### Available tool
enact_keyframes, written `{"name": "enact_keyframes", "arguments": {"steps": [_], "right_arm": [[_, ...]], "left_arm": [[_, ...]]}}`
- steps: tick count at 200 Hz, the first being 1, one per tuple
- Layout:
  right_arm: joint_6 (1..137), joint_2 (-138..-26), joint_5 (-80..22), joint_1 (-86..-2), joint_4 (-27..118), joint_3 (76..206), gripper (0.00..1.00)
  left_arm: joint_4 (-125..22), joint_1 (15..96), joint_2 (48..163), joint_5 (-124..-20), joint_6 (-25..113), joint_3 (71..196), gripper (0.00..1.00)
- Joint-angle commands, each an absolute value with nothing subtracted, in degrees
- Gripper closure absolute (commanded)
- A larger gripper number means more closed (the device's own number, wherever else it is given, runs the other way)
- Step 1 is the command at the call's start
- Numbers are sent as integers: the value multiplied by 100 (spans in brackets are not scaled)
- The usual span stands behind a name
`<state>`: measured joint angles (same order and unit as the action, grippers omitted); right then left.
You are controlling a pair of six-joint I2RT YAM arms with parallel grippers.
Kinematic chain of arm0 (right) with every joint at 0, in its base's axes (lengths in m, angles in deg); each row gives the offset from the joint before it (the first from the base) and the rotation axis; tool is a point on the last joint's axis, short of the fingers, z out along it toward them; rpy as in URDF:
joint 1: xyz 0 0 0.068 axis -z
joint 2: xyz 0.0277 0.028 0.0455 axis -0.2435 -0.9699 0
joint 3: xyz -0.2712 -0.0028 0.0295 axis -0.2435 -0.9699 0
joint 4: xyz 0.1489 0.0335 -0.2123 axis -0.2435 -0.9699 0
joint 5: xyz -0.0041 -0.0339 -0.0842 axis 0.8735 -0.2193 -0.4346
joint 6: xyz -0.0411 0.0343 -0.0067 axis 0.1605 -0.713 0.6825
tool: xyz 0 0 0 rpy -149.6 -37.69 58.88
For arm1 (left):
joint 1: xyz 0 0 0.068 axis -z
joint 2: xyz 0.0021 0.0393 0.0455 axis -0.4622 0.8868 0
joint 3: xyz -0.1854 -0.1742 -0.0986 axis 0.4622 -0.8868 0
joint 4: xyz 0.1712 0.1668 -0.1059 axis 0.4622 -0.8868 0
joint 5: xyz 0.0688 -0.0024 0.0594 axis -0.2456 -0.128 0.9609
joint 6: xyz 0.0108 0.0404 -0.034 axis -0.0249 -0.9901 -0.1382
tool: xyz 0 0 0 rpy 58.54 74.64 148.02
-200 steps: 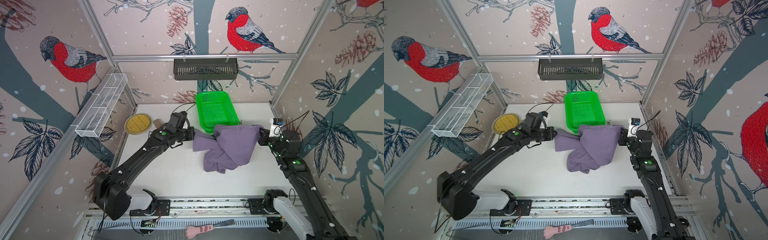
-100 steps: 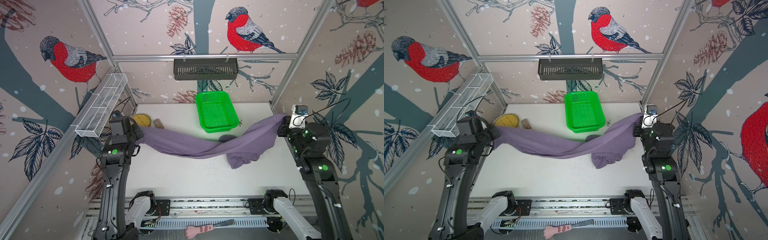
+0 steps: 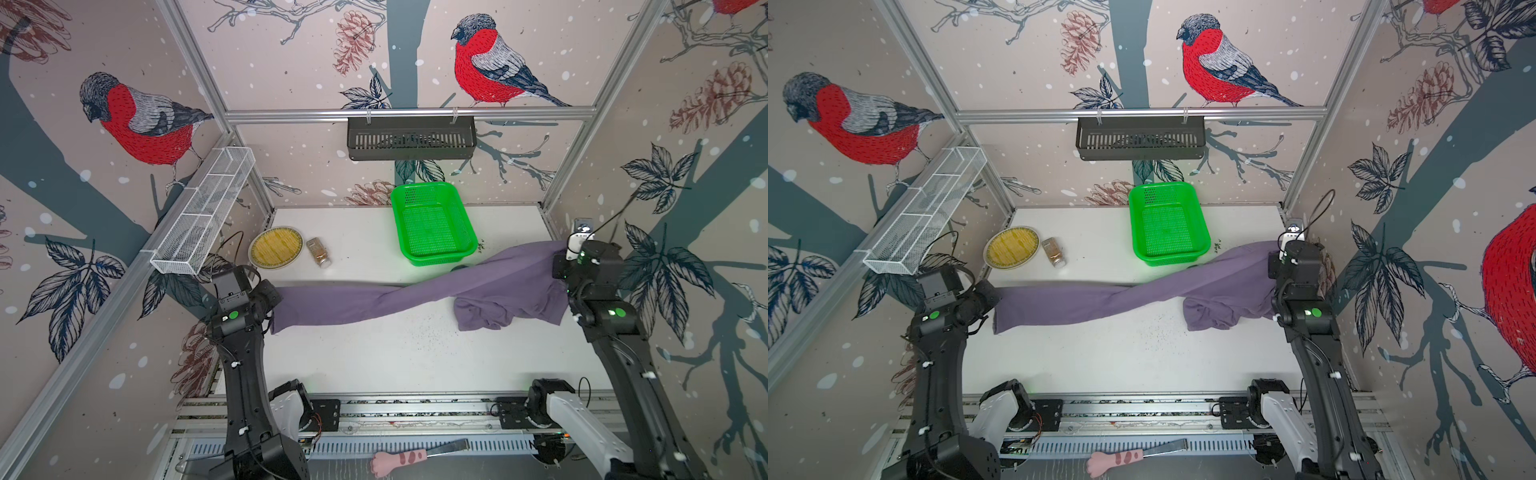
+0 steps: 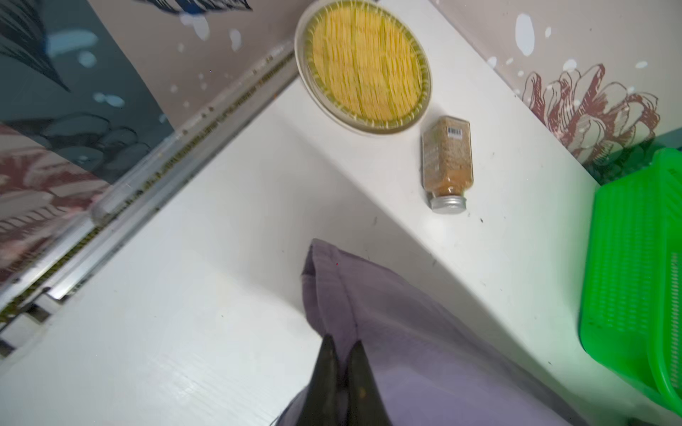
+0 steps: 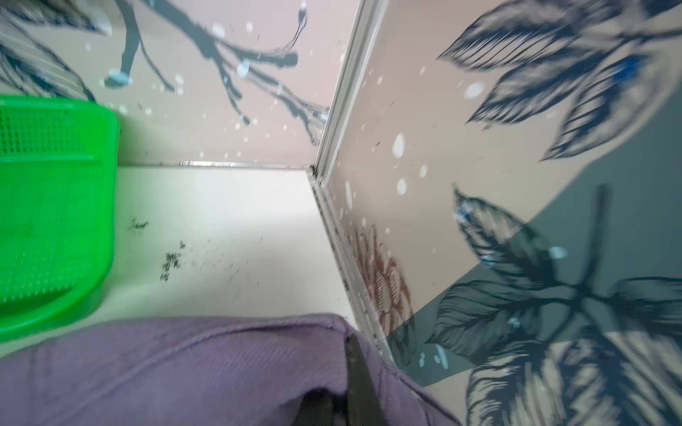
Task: Fold and stack the trousers
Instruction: Flatten out the trousers at the center of the table.
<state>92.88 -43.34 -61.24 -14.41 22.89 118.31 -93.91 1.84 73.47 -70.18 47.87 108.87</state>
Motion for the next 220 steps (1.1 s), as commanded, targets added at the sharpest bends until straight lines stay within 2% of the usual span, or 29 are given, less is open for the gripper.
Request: {"name": "enact_keyframes", "arguments": {"steps": [1,44,67,93,119,159,194,220], "right_arm": [[8930,-4553,-5931,-1409,3158,11849,100],[8546,-4627,-5204,-1390,3347,11535,100],[8194,-4533,-4379,-1391,3231,11115,100],[7650,-4945,-3234,-1632,3728,10557,100],[7793,-5746,-3474,-2372,3974,10593,100],[7542,-6770,-3266,-2677,3950,10405,100],[6826,-6835,-3472,-3168,3824,9885,100],[6174,-6360,-3466,-3510,3627,9505,100]], "left_arm": [[-8835,159,7295,-7388,4951,10860,100],[-8879,160,7039,-7645,5041,10713,100],[-8868,160,6777,-7661,5069,10726,100],[-8647,160,6842,-8425,5149,10435,100],[-8622,165,6808,-8535,5082,10240,100],[-8646,184,6852,-8695,4928,10115,100],[-8646,187,6846,-8703,4879,10145,100],[-8475,201,6883,-8798,4992,10151,100]]}}
